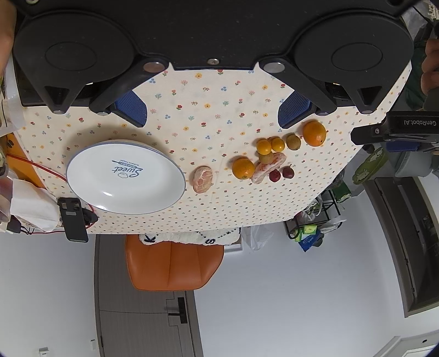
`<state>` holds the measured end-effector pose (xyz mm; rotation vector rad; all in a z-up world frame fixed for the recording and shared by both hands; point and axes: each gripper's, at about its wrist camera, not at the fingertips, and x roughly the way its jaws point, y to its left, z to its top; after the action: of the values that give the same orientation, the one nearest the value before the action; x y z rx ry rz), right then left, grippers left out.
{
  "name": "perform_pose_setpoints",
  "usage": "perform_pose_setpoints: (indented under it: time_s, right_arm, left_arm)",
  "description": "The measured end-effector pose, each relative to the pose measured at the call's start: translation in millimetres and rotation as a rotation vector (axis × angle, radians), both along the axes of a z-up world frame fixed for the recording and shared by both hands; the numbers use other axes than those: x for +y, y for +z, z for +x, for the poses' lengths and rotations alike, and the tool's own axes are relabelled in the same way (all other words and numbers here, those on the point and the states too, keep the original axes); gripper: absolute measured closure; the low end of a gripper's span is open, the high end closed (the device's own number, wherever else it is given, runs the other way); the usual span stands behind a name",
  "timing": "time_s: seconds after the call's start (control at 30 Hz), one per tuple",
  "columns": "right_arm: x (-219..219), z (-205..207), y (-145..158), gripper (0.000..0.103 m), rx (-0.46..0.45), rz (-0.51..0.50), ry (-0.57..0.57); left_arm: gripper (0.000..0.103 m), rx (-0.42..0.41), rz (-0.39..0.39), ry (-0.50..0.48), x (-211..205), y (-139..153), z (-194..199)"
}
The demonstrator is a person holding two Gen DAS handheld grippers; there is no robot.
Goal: Organize fruits
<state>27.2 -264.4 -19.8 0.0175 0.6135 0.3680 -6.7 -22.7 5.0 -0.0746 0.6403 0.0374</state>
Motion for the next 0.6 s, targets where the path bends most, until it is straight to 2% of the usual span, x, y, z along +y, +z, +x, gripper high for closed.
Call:
perform_pose_setpoints:
  time_s: [0.6]
  right_arm:
    - [-5.7,1.0,-2.2,0.000,0.008,0.013,-0.015]
  left_arm:
    - [0.000,-0.009,0.014,-0.002,-2.6,3.2,-4.0]
